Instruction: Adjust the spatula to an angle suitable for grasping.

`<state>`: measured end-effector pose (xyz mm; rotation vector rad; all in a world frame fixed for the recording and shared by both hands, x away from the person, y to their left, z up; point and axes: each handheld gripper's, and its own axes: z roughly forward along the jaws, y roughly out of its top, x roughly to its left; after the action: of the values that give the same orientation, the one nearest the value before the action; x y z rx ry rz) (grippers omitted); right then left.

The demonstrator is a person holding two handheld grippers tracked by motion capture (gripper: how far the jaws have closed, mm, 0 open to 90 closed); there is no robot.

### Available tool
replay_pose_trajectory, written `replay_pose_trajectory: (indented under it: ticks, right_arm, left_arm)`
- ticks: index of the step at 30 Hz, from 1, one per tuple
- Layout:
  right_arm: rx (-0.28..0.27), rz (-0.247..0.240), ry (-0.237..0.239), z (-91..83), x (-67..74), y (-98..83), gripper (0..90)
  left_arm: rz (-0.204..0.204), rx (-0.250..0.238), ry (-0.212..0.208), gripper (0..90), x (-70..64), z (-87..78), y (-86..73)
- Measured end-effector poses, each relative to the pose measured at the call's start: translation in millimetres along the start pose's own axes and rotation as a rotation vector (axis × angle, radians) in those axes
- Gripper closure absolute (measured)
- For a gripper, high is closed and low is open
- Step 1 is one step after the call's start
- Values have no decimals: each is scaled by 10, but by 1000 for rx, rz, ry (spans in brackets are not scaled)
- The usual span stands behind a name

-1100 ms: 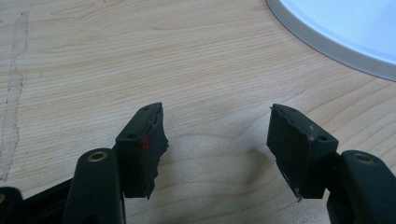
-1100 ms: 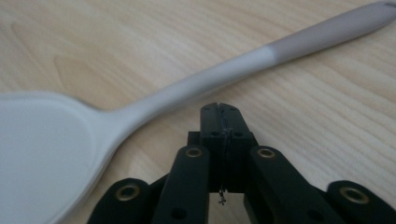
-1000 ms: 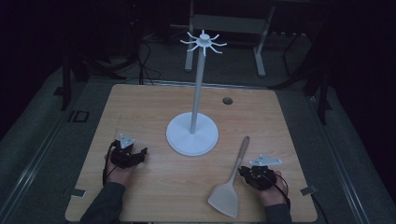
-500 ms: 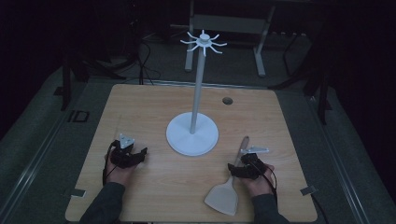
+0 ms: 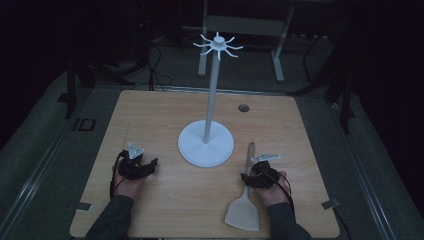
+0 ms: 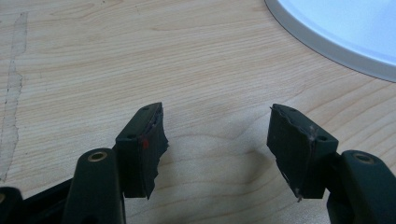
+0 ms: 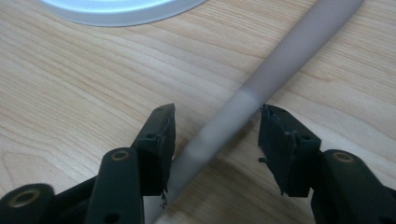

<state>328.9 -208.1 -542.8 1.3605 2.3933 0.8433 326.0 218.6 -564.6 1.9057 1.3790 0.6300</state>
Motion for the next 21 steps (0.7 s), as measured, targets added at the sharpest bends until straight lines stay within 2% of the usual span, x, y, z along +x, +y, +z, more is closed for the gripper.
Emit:
replay_pose_trajectory:
  ticks: [4, 10, 15, 21]
  right_arm:
    - [7, -24, 36, 28, 22, 46, 522]
    - [20, -61, 51, 49, 50, 96, 551]
    - [33, -66, 70, 43, -70, 147, 590]
    - [55, -84, 43, 6, -216, 227, 648]
  left_arm:
    - [-1, -1, -1, 371, 1, 0, 0]
    - [-2, -3, -2, 371, -1, -1, -1]
    - [-3, -7, -4, 370, 0, -3, -2]
    - [-3, -3, -3, 370, 0, -2, -1]
